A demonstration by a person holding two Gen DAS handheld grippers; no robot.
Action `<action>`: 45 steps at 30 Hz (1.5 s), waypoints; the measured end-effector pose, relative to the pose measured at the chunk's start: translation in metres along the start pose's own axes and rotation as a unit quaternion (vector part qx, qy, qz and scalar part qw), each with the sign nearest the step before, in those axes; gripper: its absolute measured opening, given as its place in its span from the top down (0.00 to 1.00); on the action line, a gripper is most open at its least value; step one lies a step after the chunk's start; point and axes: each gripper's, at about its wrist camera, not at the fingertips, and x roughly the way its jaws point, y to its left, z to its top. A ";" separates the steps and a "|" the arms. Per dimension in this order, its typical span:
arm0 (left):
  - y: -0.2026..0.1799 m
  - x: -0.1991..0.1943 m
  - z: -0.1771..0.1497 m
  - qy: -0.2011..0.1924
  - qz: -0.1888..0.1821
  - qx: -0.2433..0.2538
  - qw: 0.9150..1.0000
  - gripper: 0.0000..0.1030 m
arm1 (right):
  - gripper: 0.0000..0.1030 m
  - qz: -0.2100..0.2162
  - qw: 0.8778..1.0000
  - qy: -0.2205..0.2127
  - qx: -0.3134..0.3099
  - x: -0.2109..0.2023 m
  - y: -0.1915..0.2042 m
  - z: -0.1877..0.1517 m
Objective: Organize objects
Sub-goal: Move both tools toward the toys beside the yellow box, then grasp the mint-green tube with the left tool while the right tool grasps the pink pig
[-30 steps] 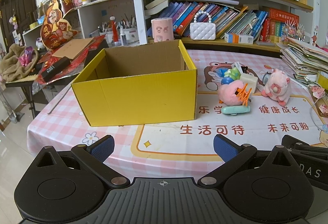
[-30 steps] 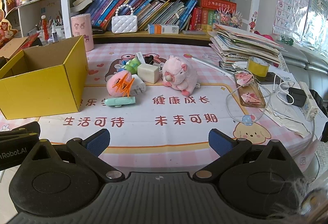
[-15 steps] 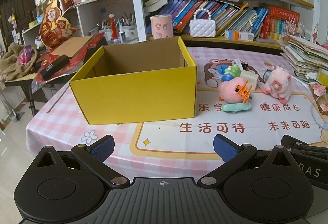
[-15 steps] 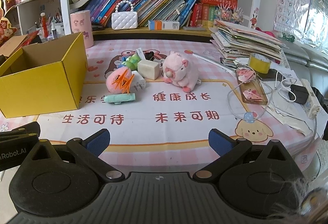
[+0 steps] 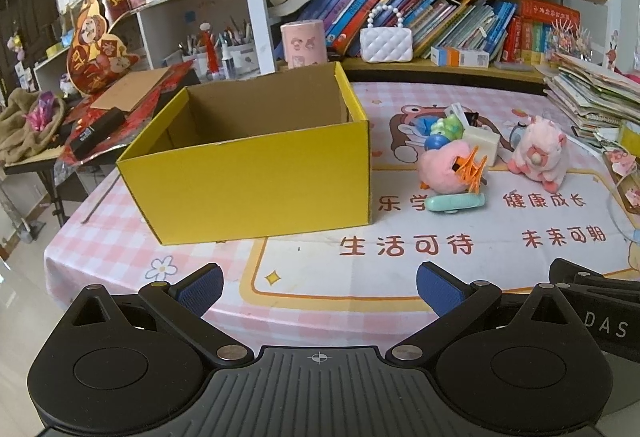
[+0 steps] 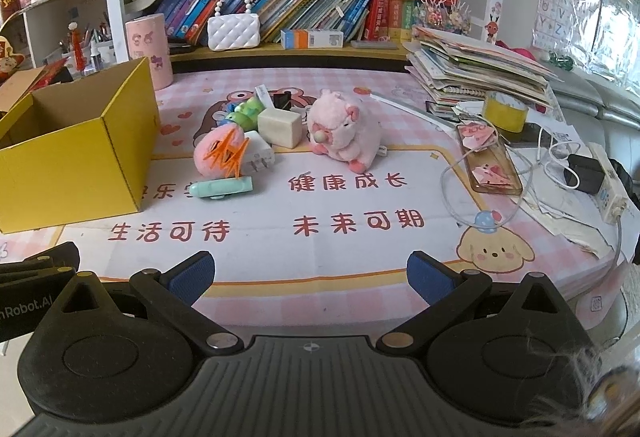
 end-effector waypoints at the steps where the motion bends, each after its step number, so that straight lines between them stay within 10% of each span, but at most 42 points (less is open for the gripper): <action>1: -0.001 0.001 0.001 0.001 0.000 0.000 1.000 0.00 | 0.00 0.000 1.000 0.001 0.000 0.001 -0.001 0.000; 45: -0.081 0.068 0.032 0.067 -0.017 -0.040 0.997 0.03 | 0.13 0.037 0.998 0.029 -0.042 0.100 -0.070 0.059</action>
